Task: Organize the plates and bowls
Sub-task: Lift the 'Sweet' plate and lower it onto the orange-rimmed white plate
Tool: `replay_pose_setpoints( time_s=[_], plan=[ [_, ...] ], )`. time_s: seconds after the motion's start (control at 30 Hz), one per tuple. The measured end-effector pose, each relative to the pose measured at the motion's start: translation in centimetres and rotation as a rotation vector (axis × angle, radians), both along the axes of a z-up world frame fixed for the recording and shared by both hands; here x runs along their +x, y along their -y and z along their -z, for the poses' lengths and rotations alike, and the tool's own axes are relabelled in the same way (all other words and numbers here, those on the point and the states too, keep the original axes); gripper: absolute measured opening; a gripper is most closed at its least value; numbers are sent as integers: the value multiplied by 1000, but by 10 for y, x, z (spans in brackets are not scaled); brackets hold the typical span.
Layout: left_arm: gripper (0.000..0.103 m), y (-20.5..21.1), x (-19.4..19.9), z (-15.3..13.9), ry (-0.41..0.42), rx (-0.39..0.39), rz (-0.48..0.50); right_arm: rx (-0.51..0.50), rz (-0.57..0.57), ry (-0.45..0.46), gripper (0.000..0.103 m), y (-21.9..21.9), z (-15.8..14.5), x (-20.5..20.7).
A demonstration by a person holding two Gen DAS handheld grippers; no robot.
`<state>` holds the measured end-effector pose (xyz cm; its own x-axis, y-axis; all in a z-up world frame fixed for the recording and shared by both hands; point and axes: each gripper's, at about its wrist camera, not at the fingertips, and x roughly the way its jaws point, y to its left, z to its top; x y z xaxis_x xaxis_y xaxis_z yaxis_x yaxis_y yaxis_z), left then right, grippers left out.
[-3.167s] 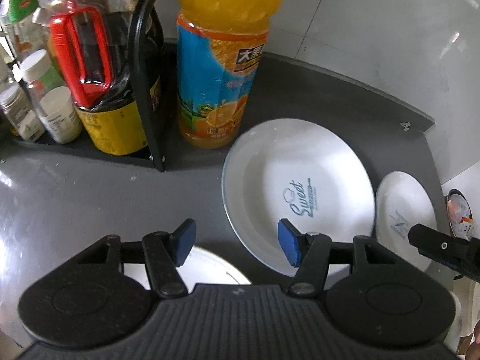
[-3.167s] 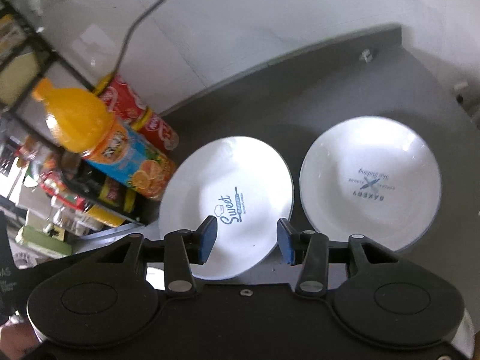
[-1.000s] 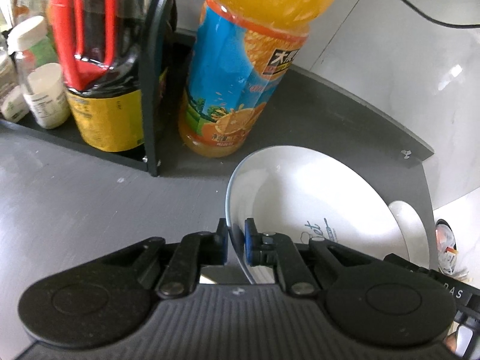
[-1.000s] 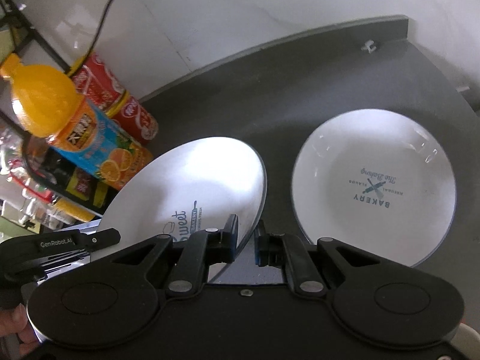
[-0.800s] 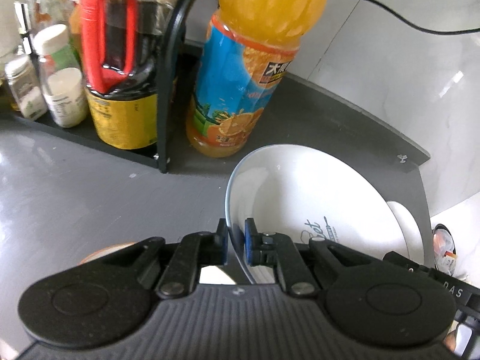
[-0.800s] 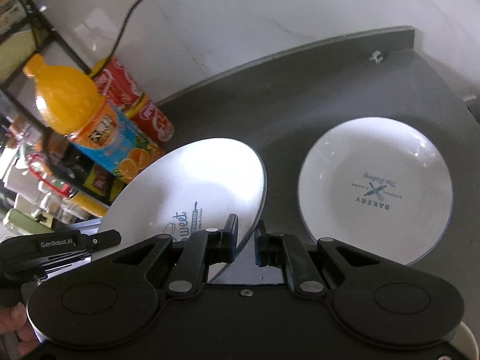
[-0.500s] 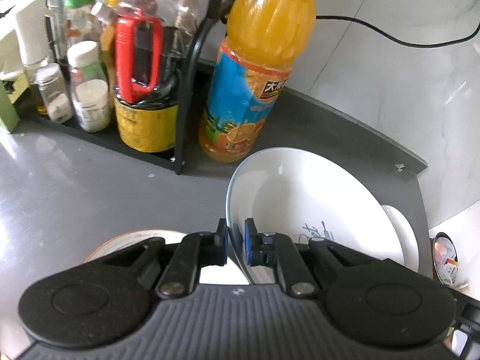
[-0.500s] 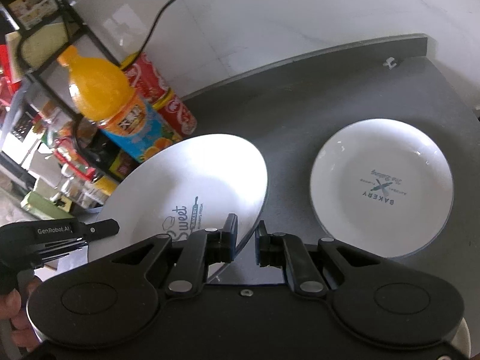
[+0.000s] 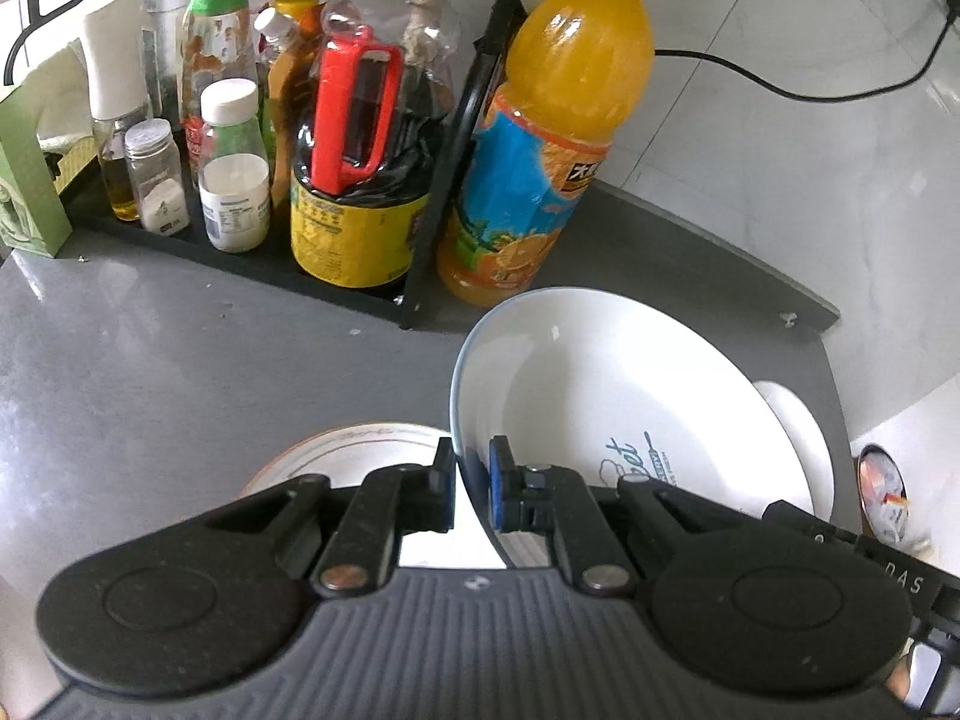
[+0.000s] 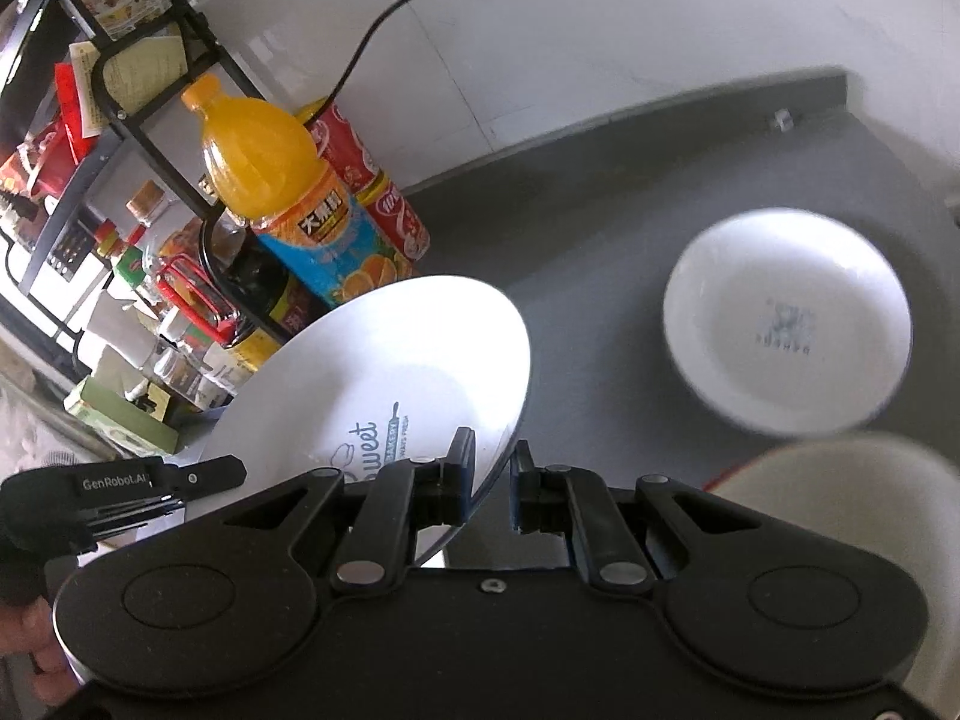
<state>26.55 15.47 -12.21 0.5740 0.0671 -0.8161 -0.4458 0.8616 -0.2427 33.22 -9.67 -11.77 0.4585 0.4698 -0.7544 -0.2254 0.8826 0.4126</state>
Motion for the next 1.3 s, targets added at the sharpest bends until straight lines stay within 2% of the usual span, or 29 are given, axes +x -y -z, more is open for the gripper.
replay_pose_setpoints(
  time_s=[0.7, 1.3],
  plan=[
    [9, -58, -48, 35, -62, -49, 166, -86, 138, -23, 11, -54, 29, -90],
    [9, -74, -62, 63, -123, -71, 228, -171, 170, -60, 11, -80, 50, -124]
  ],
)
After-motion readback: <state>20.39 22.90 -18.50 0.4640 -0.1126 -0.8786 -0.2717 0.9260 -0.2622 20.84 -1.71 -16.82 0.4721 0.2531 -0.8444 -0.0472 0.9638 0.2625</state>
